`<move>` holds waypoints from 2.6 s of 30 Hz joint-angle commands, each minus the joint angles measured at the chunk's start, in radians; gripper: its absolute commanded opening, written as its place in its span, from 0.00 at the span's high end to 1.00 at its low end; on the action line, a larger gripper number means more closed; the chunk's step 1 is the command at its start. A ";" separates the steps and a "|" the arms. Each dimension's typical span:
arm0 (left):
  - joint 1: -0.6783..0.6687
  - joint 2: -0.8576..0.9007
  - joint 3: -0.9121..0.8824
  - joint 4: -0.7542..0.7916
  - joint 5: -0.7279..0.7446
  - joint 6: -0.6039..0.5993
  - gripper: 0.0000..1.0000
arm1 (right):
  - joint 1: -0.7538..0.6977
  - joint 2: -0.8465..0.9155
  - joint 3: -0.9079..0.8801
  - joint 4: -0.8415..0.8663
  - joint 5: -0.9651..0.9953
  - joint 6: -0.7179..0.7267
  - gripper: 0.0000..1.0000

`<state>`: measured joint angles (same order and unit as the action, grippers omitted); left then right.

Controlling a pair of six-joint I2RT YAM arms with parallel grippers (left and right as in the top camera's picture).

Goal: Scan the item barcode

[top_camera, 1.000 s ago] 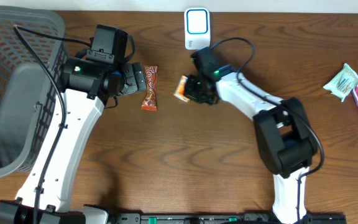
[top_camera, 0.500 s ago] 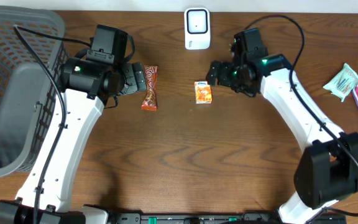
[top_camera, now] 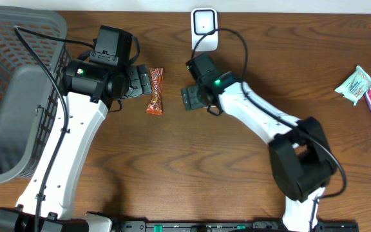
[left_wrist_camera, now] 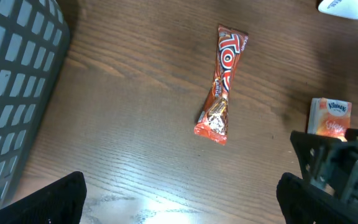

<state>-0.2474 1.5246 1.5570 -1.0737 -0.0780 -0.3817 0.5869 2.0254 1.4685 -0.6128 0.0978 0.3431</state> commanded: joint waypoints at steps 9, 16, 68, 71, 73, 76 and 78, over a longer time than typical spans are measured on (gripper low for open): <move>0.002 -0.002 -0.002 -0.003 -0.010 0.003 0.02 | 0.005 0.113 -0.002 0.044 0.184 -0.045 0.53; 0.002 -0.002 -0.002 -0.003 -0.010 0.003 0.02 | 0.002 0.138 0.000 0.031 0.180 -0.013 0.92; 0.002 -0.002 -0.002 -0.003 -0.010 0.003 0.02 | -0.366 -0.260 -0.210 -0.063 -0.393 -0.146 0.70; 0.002 -0.002 -0.002 -0.003 -0.010 0.003 0.02 | -0.238 -0.293 -0.210 -0.063 -0.192 -0.146 0.57; 0.002 -0.002 -0.002 -0.003 -0.010 0.003 0.02 | -0.161 -0.291 -0.210 -0.064 -0.084 -0.146 0.51; 0.002 -0.002 -0.002 -0.003 -0.010 0.003 0.02 | -0.069 -0.267 -0.212 -0.069 0.042 -0.145 0.48; 0.002 -0.002 -0.002 -0.003 -0.010 0.003 0.02 | -0.019 -0.238 -0.212 -0.066 0.116 -0.130 0.48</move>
<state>-0.2474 1.5246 1.5570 -1.0737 -0.0780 -0.3817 0.5110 1.7481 1.2510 -0.6777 -0.0292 0.2043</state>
